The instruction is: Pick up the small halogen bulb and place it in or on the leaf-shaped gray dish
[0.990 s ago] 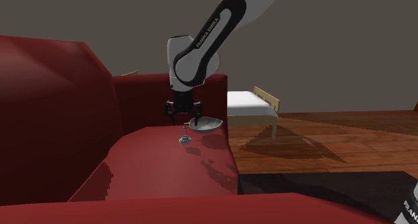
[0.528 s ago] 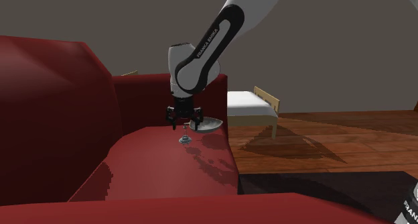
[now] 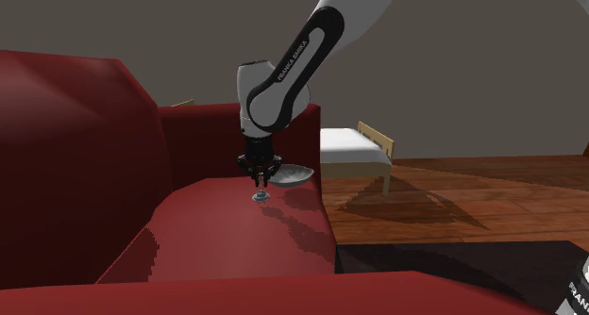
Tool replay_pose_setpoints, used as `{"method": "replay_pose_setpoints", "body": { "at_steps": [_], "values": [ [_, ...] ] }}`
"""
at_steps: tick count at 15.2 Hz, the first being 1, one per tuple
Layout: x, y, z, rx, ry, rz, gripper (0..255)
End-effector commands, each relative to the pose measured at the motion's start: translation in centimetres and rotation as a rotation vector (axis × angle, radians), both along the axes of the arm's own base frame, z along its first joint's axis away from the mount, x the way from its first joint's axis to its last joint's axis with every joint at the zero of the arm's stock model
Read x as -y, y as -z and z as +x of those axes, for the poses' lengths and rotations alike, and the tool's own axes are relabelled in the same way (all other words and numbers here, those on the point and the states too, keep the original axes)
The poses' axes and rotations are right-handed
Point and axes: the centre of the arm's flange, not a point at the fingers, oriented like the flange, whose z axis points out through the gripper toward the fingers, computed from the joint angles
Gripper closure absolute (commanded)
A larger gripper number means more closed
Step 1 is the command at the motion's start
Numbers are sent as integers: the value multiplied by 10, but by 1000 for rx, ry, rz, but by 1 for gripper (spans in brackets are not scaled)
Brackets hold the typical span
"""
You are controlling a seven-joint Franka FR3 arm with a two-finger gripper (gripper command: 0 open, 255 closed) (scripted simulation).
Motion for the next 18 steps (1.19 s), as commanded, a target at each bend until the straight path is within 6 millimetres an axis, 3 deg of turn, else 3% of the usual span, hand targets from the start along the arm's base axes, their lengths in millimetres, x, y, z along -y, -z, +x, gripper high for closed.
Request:
{"method": "replay_pose_setpoints", "body": {
  "at_steps": [1, 6, 18],
  "values": [
    [0, 0, 0, 0, 0, 0, 255],
    [0, 0, 0, 0, 0, 0, 255],
    [0, -63, 0, 0, 0, 0, 255]
  ]
}}
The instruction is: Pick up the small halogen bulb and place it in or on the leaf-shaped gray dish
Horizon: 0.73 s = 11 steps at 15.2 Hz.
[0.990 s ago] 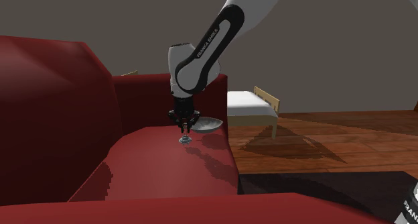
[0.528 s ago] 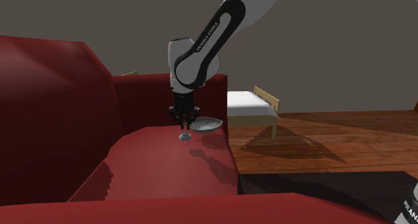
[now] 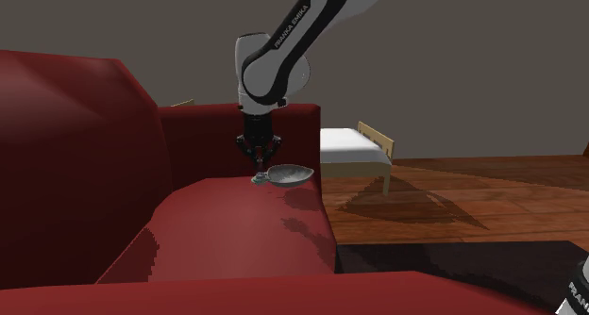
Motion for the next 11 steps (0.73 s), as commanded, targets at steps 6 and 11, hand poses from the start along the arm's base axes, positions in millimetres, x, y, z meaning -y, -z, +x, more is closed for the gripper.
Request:
{"method": "replay_pose_setpoints", "body": {
  "at_steps": [6, 11],
  "values": [
    [0, -36, 0, 0, 0, 0, 255],
    [0, -61, 0, 0, 0, 0, 255]
  ]
}}
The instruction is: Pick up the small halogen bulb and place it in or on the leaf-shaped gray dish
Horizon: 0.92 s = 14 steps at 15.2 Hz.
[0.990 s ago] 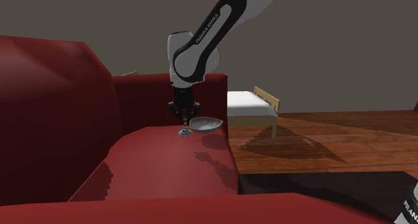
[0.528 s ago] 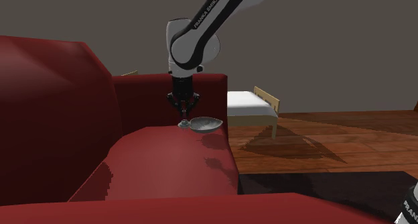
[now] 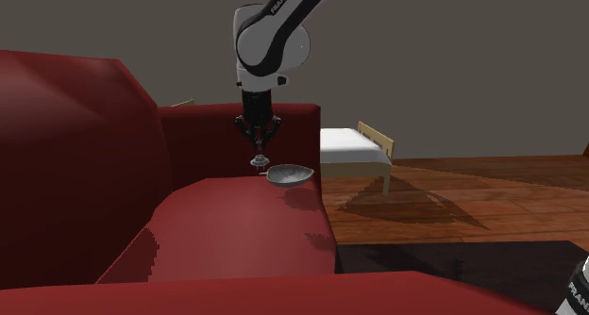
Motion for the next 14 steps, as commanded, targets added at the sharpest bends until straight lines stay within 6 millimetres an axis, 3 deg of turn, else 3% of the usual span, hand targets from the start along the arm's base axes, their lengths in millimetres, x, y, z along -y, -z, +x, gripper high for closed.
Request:
{"method": "replay_pose_setpoints", "body": {
  "at_steps": [1, 11, 14],
  "values": [
    [6, -7, 11, 0, 0, 0, 255],
    [73, -30, 123, 0, 0, 0, 255],
    [78, -21, 130, 0, 0, 0, 255]
  ]
}}
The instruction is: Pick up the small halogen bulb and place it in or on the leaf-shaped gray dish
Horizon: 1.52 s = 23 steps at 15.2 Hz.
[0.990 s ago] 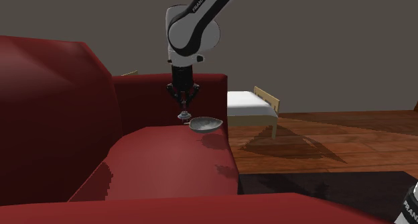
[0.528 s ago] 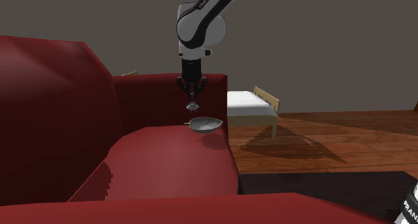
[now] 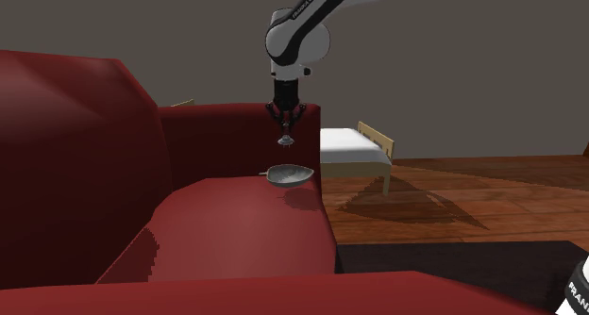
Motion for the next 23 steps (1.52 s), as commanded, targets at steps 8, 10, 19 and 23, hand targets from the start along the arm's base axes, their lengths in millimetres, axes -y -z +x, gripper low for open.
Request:
{"method": "replay_pose_setpoints", "body": {
  "at_steps": [8, 10, 19, 23],
  "values": [
    [2, 45, 2, 0, -1, 0, 255],
    [2, 55, 2, 0, -1, 0, 255],
    [2, 89, 2, 0, -1, 0, 255],
    [2, 89, 2, 0, -1, 0, 255]
  ]
}}
